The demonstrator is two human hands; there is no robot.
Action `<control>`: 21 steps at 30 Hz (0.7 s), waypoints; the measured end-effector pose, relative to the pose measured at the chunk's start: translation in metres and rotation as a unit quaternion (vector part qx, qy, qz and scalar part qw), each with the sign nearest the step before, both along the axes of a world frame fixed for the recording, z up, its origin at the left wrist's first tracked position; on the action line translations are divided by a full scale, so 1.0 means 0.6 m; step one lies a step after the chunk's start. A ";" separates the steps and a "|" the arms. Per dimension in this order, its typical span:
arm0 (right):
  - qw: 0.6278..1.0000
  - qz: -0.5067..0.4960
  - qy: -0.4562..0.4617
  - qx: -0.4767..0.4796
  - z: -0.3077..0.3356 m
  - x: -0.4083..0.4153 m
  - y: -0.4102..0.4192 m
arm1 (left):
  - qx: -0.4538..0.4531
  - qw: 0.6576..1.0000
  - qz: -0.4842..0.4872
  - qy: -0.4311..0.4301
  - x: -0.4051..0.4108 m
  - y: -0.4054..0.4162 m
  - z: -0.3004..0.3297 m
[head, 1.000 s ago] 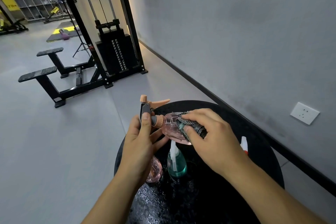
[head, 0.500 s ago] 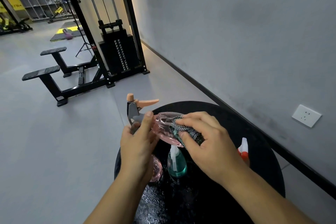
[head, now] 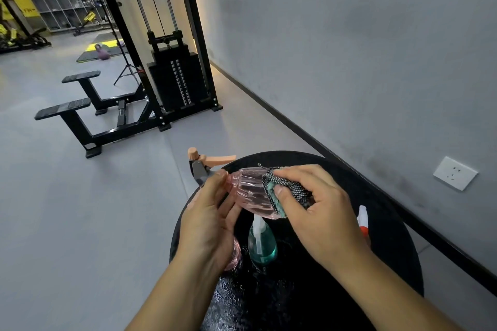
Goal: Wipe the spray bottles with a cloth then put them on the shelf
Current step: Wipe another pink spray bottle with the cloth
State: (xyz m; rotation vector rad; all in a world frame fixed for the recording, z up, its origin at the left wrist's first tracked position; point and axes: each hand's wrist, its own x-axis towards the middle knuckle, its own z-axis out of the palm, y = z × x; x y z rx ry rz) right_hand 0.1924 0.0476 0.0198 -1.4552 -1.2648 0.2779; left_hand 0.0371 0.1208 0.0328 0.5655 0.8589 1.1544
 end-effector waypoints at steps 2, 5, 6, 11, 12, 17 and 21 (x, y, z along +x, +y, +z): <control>1.000 -0.010 0.003 0.011 -0.003 0.002 0.001 | 0.005 1.000 -0.005 0.016 -0.001 0.000 -0.002; 0.999 -0.022 0.009 0.024 -0.004 0.005 0.002 | 0.000 0.998 -0.036 0.048 -0.003 -0.004 -0.003; 0.999 -0.023 0.008 0.025 -0.005 0.005 0.001 | -0.007 0.998 -0.049 0.047 -0.003 -0.005 -0.002; 0.999 -0.032 -0.023 0.036 -0.007 0.008 0.002 | -0.012 0.995 -0.090 0.035 -0.006 -0.003 0.003; 0.998 -0.033 -0.027 0.039 -0.007 0.010 0.002 | -0.007 0.995 -0.094 0.038 -0.007 -0.002 0.003; 0.999 -0.020 -0.042 0.021 -0.007 0.016 0.001 | 0.009 0.994 -0.099 0.052 -0.008 0.002 0.004; 0.998 -0.030 -0.047 0.021 -0.004 0.026 0.000 | 0.024 0.994 -0.092 0.049 -0.004 0.002 0.002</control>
